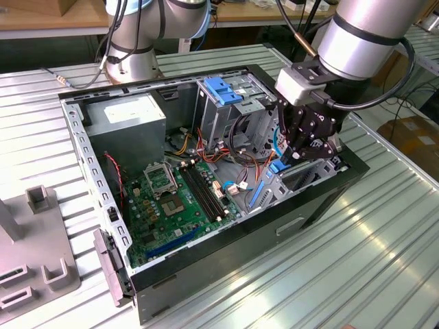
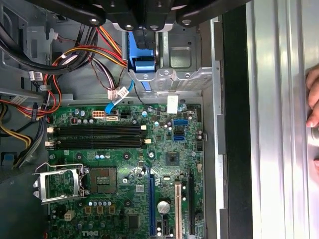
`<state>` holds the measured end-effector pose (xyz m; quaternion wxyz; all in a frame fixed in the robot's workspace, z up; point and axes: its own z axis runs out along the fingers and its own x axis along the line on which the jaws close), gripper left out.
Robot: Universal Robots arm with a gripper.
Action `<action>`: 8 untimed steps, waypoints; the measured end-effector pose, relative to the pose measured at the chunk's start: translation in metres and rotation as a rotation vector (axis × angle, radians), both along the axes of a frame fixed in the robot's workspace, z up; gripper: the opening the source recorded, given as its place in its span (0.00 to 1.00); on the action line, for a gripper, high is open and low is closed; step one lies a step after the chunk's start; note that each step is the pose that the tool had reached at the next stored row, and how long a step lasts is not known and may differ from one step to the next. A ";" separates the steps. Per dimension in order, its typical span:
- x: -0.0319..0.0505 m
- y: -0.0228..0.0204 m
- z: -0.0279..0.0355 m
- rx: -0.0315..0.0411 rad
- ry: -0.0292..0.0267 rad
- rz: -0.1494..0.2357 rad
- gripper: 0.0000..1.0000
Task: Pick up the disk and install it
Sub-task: 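Insert the disk into the insertion slot, then insert the first disk wire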
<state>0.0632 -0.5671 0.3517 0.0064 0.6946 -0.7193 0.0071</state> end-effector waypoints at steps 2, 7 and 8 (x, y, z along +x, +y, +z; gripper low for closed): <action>0.0000 0.0000 0.0000 0.0001 0.0000 0.000 0.11; 0.0096 0.0000 0.0000 -0.0006 -0.0002 0.004 0.11; 0.0103 -0.0001 0.0000 -0.0006 -0.0004 0.024 0.11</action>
